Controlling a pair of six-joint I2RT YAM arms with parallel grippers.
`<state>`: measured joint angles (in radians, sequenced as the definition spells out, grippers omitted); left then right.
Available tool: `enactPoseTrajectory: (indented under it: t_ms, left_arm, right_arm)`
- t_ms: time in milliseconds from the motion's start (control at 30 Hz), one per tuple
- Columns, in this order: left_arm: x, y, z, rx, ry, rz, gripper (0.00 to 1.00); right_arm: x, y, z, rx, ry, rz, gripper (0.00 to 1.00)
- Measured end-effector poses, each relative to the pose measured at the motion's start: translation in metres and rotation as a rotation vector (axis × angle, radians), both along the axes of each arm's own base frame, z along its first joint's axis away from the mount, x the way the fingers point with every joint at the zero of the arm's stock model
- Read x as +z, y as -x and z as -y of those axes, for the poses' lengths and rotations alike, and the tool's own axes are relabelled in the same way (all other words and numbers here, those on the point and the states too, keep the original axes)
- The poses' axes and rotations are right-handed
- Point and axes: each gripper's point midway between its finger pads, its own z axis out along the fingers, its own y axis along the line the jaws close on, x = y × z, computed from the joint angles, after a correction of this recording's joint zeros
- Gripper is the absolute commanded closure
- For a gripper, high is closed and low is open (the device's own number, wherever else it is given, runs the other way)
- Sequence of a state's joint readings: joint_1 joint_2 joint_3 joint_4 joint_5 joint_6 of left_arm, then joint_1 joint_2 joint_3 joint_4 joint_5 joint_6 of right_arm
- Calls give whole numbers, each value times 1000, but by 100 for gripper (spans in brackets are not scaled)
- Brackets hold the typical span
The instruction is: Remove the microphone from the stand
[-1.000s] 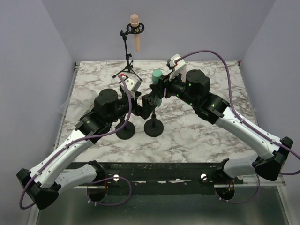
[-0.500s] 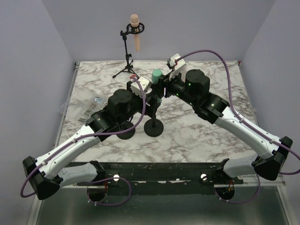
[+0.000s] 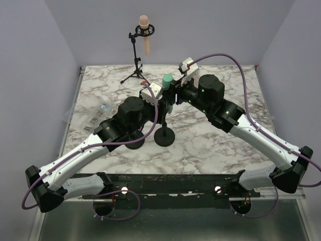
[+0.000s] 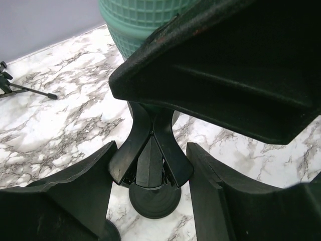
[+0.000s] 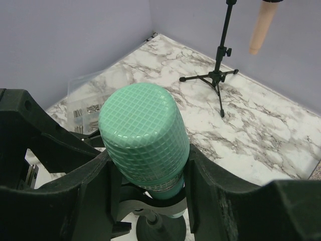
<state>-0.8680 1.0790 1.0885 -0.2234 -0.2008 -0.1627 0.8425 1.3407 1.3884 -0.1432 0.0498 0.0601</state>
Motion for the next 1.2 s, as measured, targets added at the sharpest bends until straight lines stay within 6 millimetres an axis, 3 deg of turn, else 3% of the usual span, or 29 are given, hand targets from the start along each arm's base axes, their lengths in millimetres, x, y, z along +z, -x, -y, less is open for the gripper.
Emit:
enactPoseTrajectory:
  t_ms: [367,400,467,500,600,667,1200]
  left_arm:
    - [0,2,1,-16,-12,-2,100]
    - [0,2,1,-17,-12,-2,87]
    - [0,2,2,-17,-12,-3,43]
    - [0,2,1,-17,-12,-3,32]
    - [0,3,1,-18,-4,-9,11]
    - [0,5,-1,-18,-3,-15,4]
    - [2,8,-5,-4,3,-27,4]
  right_arm:
    - [0,2,2,1,-9,-6,94]
    - [0,2,2,1,-9,-6,94]
    - [0,2,2,0,-10,-6,94]
    - [0,2,2,0,-10,-6,94]
    - [0,3,1,3,-11,-8,94]
    - [0,3,1,6,-12,-8,95]
    - [0,4,1,7,-13,-9,95]
